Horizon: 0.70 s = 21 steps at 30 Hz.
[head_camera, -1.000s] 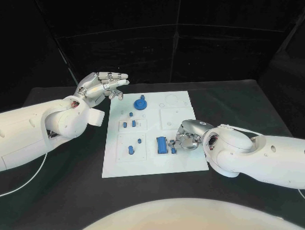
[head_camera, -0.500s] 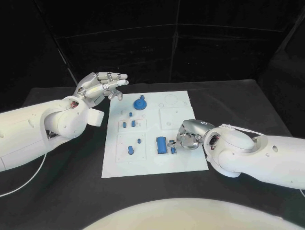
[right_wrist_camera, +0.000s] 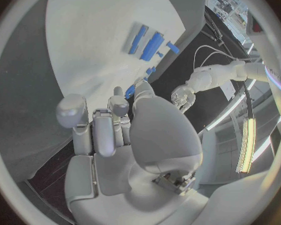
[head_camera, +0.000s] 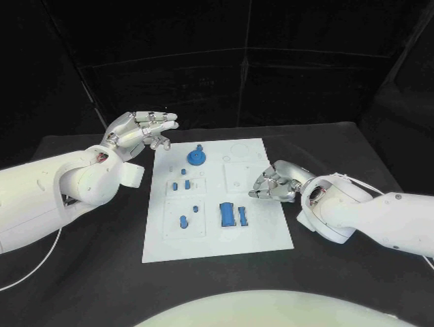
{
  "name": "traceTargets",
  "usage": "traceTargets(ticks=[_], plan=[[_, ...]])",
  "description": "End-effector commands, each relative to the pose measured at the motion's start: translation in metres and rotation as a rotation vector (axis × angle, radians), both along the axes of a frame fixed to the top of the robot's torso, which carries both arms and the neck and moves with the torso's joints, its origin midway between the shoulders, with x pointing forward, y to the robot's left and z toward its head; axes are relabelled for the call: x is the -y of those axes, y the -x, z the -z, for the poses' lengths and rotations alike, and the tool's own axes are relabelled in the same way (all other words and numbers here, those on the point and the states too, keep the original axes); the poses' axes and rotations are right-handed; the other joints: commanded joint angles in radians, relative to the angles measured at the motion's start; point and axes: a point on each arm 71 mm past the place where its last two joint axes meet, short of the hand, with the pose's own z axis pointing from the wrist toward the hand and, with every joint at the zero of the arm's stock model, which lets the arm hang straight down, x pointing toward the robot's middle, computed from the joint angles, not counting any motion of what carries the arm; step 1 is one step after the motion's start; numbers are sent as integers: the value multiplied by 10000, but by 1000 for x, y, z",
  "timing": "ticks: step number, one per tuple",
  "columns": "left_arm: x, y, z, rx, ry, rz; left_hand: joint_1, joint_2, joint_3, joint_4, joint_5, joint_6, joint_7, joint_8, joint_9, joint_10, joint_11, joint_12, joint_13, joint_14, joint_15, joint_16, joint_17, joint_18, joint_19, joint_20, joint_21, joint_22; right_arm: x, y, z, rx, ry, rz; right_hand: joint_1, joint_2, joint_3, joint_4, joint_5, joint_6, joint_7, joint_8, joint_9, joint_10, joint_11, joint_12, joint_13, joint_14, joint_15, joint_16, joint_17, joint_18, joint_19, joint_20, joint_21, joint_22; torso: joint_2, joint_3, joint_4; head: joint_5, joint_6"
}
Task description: Assemble the parts on the task board
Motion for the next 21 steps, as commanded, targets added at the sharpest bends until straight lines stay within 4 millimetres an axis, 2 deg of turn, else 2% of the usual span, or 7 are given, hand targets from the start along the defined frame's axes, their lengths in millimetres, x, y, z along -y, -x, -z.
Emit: traceTargets(ticks=[1, 5, 8, 13, 15, 17, 21], plan=[[-4, -3, 0, 6, 218, -104, -96, 41, -71, 33, 23, -42, -15, 63, -8, -56, 9, 66, 16, -94, 12, -32, -97, 133, -19, 80, -73, -22, 7, -22, -4, -6, -3504, 463, 445, 147, 75, -232, -158, -115, 48, -103, -7, -390, 43, -579, -451, 407, 111, -438, -377, 200, -375, 22, -514, -759, -246, -88, -16, -85, 285], [-11, -9, 3, -26, 248, -430, -120, 49, -201, 86, 24, -32, -56, 145, 1, -90, -26, 223, 28, -690, -6, -738, -1187, 144, -228, 84, -306, -170, 17, -49, -2, -104, -5251, 892, 1067, 383, 184, -513, -723, -435, 223, -304, -51, -2225, 210, -3441, -2670, -690, 268, -3008, -3457, 739, -2158, 151, -3035, -4107, -448, -153, -19, -155, 599], [-18, -16, 5, 1, 158, -1051, -82, 80, -314, 127, 5, -47, -75, 210, -7, -145, -2, 280, -31, -1141, -16, -1869, -1762, 152, -684, 86, -958, -641, 21, -71, -3, -66, -6509, 1250, 1391, 550, 223, -540, -958, -655, 458, -433, -99, -3102, 496, -4718, -3761, -2362, 555, -6293, -6546, 691, -2944, 414, -4307, -4827, -608, -198, -18, -168, 842], [-28, -27, 13, -127, 157, -2303, 55, 34, -123, 165, -2, -153, 16, 207, -55, 89, 112, -17, -310, -2173, 312, -4978, -3148, 79, -2110, 349, -2826, -2046, 15, -97, -6, 87, -7848, 996, 1768, 661, 249, -419, -1518, -753, 618, -773, -455, -3271, 867, -7018, -6434, -4529, 1169, -9548, -8406, 503, -4645, 1085, -6878, -6298, -782, -203, 2, -132, 1121], [-31, -30, 17, -171, 122, -2592, 28, -8, -64, 246, 1, -209, 34, 163, -92, 109, 250, -339, -461, -2462, 553, -6139, -3651, 19, -2764, 638, -3670, -2744, 11, -106, -5, 197, -8107, 972, 1884, 573, 146, -520, -1619, -605, 665, -1084, -838, -2630, 847, -7911, -8133, -4010, 1484, -10920, -9668, 788, -4357, 1468, -8049, -7131, -847, -191, 6, -97, 1214], [-32, -34, 22, -202, 77, -2814, -18, -49, -93, 337, -3, -206, 74, 117, -113, 92, 308, -691, -492, -2604, 819, -7094, -4073, 24, -3429, 944, -4452, -3421, 8, -114, -4, 299, -8302, 1010, 1795, 668, 92, -580, -1613, -608, 759, -1107, -1111, -2527, 993, -8275, -8949, -4061, 1540, -11709, -10334, 758, -4168, 1606, -8653, -7556, -883, -192, 3, -57, 1278], [-31, -39, 36, -350, 31, -3121, 8, -50, -281, 424, -10, -242, 76, -79, -131, 55, 448, -1284, -488, -2798, 1106, -8381, -4643, 162, -4422, 1414, -4998, -4348, 6, -129, -1, 476, -8582, 1094, 1711, 884, 75, -800, -1565, -544, 724, -1098, -1496, -2333, 1086, -8550, -9855, -3704, 1583, -12445, -11009, 753, -3736, 1591, -9273, -8016, -919, -201, 60, -127, 1477]])
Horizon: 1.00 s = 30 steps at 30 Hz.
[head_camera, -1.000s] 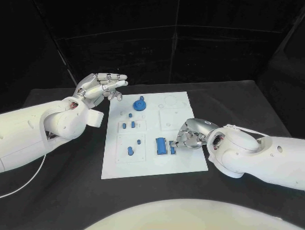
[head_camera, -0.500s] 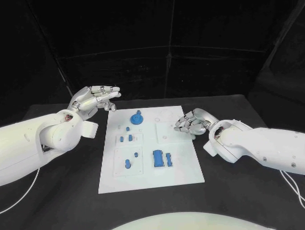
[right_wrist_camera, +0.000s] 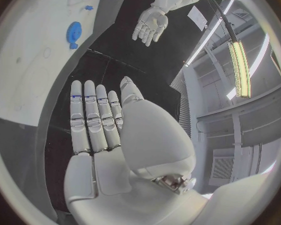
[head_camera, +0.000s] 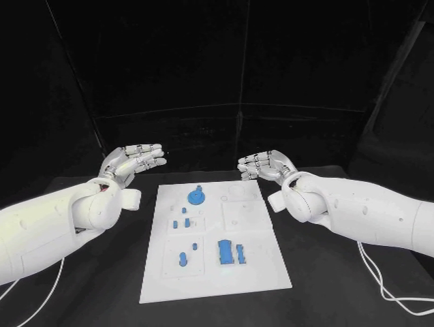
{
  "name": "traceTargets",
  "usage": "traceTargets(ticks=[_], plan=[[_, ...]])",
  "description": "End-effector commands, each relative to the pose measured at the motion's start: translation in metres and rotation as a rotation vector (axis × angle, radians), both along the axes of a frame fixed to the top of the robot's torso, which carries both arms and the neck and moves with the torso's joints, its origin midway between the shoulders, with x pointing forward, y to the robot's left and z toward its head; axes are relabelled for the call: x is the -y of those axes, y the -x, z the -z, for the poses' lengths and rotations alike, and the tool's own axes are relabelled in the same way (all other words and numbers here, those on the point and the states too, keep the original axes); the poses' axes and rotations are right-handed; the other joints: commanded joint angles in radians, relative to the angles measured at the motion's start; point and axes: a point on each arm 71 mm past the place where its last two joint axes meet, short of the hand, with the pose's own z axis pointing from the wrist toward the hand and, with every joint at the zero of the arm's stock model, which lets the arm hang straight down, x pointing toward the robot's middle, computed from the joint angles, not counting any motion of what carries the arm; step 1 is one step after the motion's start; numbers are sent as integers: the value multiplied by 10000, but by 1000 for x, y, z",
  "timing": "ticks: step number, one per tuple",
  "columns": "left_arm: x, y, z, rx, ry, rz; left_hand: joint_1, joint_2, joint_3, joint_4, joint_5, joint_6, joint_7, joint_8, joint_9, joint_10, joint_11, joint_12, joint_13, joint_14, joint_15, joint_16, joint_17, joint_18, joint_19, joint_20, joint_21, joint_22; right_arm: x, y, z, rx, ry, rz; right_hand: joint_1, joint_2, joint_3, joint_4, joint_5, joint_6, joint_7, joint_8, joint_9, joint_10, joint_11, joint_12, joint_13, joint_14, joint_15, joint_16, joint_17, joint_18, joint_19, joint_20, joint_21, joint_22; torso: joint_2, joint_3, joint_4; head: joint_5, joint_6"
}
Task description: Assemble the parts on the task board
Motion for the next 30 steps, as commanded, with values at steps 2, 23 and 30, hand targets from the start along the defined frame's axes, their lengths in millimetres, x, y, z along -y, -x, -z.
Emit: traceTargets(ticks=[2, 23, 30], plan=[[-1, -5, 10, -36, 192, -758, 70, -50, -194, 81, -7, -66, 4, -196, -18, -12, 129, -444, -4, 87, 151, -819, -351, 186, -486, 245, -71, -623, 1, -10, -2, 294, -1420, -147, -115, 168, -61, -230, 23, 108, 5, -17, -351, 246, 16, -190, -728, 441, -38, -567, -519, 132, 397, -18, -500, -375, -76, -12, 115, -79, 242], [36, 51, 9, -70, -827, -1529, -8817, 689, -2169, 200, -697, -6381, -1962, -1460, -667, -6861, -1521, -1800, -625, -6184, -1321, -2688, -1527, -879, -5425, -1542, -688, -2977, -31, 42, -23, 431, -1990, 1720, -10107, -302, 1155, -1754, -1391, -6127, -1809, -658, -2253, -6915, -1326, -1759, -1851, -6909, -1039, -2046, -2324, -904, -5893, -1464, -2438, -1966, -14, 344, -317, 1110, 601], [45, 72, 0, 106, -1096, -1985, -9845, 689, -2361, 200, -697, -7109, -1962, -1460, -667, -7648, -1521, -1800, -625, -6923, -1321, -3467, -1527, -1687, -6000, -1751, -688, -3221, -39, 60, -32, 396, -2293, 2164, -11252, -302, 1155, -1754, -2123, -6859, -1809, -658, -2253, -7751, -1326, -1759, -1851, -7787, -1039, -2046, -2324, -1013, -6645, -2178, -2644, -1966, -13, 348, -321, 1123, 605]])
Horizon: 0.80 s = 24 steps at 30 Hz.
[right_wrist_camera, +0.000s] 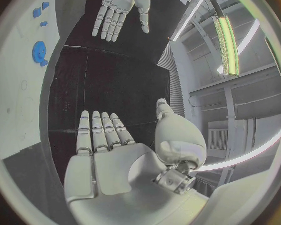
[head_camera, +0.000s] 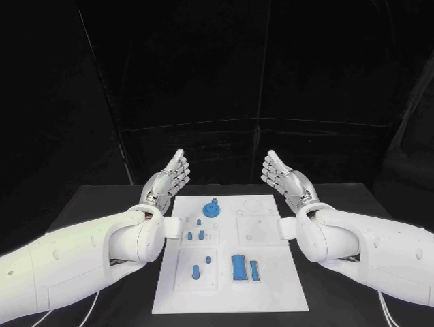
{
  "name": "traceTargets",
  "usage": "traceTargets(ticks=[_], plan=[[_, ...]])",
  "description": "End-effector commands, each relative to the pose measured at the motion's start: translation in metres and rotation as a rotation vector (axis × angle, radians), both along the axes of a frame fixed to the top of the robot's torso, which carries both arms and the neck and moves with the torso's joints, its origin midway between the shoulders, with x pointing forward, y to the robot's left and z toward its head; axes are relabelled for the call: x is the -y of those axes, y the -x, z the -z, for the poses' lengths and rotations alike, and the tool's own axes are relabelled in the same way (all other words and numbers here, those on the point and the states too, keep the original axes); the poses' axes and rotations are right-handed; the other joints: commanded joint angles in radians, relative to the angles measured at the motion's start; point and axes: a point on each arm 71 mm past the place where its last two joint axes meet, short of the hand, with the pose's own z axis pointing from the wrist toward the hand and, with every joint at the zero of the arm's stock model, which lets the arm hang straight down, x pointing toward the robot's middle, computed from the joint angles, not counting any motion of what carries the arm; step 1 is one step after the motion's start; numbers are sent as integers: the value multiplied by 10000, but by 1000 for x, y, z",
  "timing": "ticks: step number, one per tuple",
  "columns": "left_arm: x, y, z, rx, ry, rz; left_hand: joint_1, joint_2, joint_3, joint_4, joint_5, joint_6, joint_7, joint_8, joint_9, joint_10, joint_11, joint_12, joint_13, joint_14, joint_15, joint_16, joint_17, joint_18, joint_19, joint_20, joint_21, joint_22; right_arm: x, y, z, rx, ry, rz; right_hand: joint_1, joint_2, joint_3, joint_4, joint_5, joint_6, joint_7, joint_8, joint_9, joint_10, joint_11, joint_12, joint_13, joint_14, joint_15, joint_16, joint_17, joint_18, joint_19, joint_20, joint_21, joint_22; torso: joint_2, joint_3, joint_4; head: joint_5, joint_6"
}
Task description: Assemble the parts on the task board
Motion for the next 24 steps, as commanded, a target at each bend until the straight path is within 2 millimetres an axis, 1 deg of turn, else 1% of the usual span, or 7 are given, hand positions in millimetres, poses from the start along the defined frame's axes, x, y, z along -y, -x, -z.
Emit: traceTargets(ticks=[1, 2, 3, 4, 9, 13, 24], plan=[[-3, 7, -7, 578, -1050, -1051, -1635, 10, -1029, 12, -77, -1168, -340, -80, -18, -1254, -170, -72, -22, -1164, -113, -646, -35, -536, -907, -1005, -40, -387, 5, 5, -5, 115, -13, 1229, -1673, -13, 43, -143, -500, -1058, -246, -77, -222, -1224, -58, -129, -26, -1282, -19, -92, -165, -300, -1096, -424, -992, -108, 2, 19, -23, 11, 3], [-2, 9, -8, 594, -1071, -1086, -1716, 10, -1029, 12, -77, -1227, -340, -80, -18, -1312, -170, -72, -22, -1220, -113, -646, -35, -536, -945, -1005, -40, -407, 4, 6, -5, 110, -27, 1251, -1892, -13, 43, -143, -500, -1197, -246, -77, -222, -1380, -58, -129, -26, -1447, -19, -92, -165, -1003, -1245, -424, -992, -108, 2, 19, -23, 11, 3], [-2, 10, -9, 607, -1087, -1114, -1847, 10, -1029, 12, -77, -1312, -340, -80, -18, -1414, -170, -72, -22, -1316, -113, -646, -35, -536, -1019, -1005, -40, -437, 4, 6, -6, 106, -36, 1264, -2028, -13, 43, -143, -500, -1285, -246, -77, -222, -1485, -58, -129, -26, -1552, -19, -92, -165, -1003, -1334, -424, -992, -108, 2, 19, -23, 11, 3], [-2, 11, -9, 616, -1100, -1136, -1965, 10, -1029, 12, -77, -1403, -340, -80, -18, -1509, -170, -72, -22, -1398, -113, -646, -35, -536, -1087, -1005, -40, -1161, 4, 7, -6, 104, -40, 1271, -2160, -13, 43, -143, -500, -1372, -246, -77, -222, -1583, -58, -129, -26, -1652, -19, -92, -165, -1003, -1418, -424, -992, -108, 2, 19, -23, 11, 3], [-1, 12, -10, 628, -1114, -1161, -2550, 10, -1029, 12, -77, -1821, -340, -80, -18, -1950, -170, -72, -22, -1815, -113, -646, -35, -536, -1390, -1005, -40, -1161, 4, 7, -6, 104, -40, 1271, -2822, -13, 43, -143, -500, -1787, -246, -77, -222, -2066, -58, -129, -26, -2161, -19, -92, -165, -1003, -1859, -424, -992, -108, 2, 19, -23, 11, 3], [-1, 12, -10, 628, -1114, -1161, -2895, 10, -1029, 12, -77, -2059, -340, -80, -18, -2216, -170, -72, -22, -2062, -113, -646, -35, -536, -1584, -1005, -40, -1161, 4, 7, -6, 104, -40, 1271, -3204, -13, 43, -143, -500, -2033, -246, -77, -222, -2343, -58, -129, -26, -2454, -19, -92, -165, -1003, -2111, -424, -992, -108, 2, 19, -23, 11, 3], [-1, 12, -10, 628, -1114, -1161, -3615, 10, -1029, 12, -77, -2554, -340, -80, -18, -2757, -170, -72, -22, -2569, -113, -646, -35, -536, -1972, -1005, -40, -1161, 4, 7, -6, 104, -40, 1271, -4002, -13, 43, -143, -500, -2543, -246, -77, -222, -2917, -58, -129, -26, -3075, -19, -92, -165, -1003, -2627, -424, -992, -108, 2, 19, -23, 11, 3]])
